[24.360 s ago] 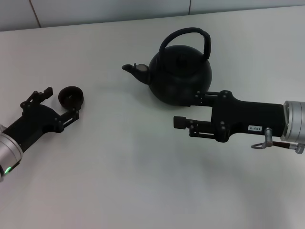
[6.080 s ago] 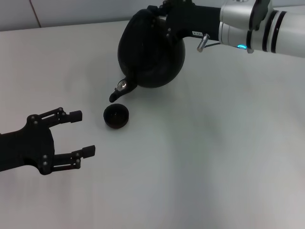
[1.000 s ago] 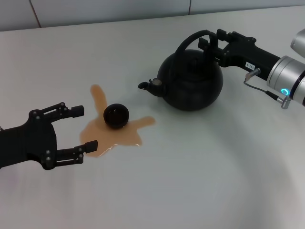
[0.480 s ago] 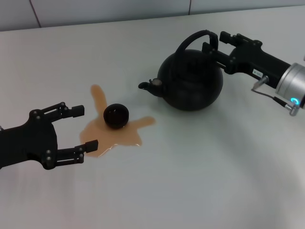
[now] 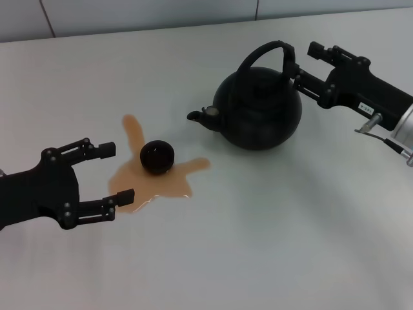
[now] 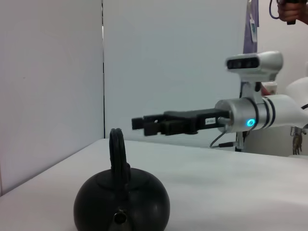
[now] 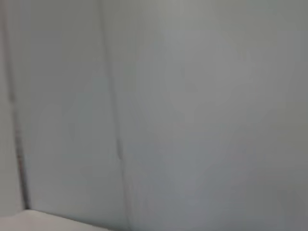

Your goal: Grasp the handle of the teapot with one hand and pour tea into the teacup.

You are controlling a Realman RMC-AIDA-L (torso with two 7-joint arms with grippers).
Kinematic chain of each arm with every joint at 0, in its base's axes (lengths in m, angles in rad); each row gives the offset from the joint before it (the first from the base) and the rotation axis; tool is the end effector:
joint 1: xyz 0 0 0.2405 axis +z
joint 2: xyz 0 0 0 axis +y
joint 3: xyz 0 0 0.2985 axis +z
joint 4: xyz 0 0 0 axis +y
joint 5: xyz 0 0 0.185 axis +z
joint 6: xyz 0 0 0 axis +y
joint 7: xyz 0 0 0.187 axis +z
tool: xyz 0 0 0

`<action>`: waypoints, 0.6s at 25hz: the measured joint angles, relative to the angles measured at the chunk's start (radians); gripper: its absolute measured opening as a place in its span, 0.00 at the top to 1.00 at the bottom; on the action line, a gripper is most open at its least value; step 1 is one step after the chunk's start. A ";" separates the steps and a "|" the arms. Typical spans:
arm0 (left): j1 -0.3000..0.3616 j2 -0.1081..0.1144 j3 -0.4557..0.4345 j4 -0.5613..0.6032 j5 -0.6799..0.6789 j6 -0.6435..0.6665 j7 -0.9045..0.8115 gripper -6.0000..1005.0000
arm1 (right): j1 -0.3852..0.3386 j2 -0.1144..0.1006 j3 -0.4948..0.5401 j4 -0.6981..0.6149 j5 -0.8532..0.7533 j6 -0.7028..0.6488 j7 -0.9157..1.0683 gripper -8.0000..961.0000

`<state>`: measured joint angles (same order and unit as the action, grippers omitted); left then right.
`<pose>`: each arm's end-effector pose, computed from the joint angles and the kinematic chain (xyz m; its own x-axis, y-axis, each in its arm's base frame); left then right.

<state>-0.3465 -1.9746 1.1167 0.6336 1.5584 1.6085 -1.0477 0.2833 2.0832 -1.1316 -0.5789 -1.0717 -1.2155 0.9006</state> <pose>-0.2758 0.2892 -0.0438 0.8348 0.0692 0.5463 0.2037 -0.9605 -0.1896 0.2917 0.3483 -0.0307 0.6875 -0.0420 -0.7250 -0.5776 -0.6368 -0.5108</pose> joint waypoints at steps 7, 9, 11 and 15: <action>0.007 -0.006 0.000 0.001 -0.003 0.005 0.000 0.16 | -0.001 -0.007 0.001 -0.017 -0.148 -0.197 -0.062 0.32; 0.009 -0.006 0.000 0.002 -0.006 0.008 -0.001 0.16 | 0.004 -0.009 0.001 -0.035 -0.235 -0.232 -0.060 0.32; 0.011 -0.006 0.000 0.002 -0.007 0.009 -0.001 0.16 | 0.007 -0.009 -0.001 -0.047 -0.300 -0.258 -0.055 0.32; 0.012 -0.007 -0.005 0.002 -0.009 0.027 -0.002 0.16 | 0.005 -0.006 -0.010 -0.081 -0.350 -0.293 -0.002 0.32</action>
<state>-0.3341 -1.9814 1.1115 0.6351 1.5499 1.6351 -1.0492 0.2885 2.0775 -1.1418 -0.6603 -1.4222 -1.5082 0.8988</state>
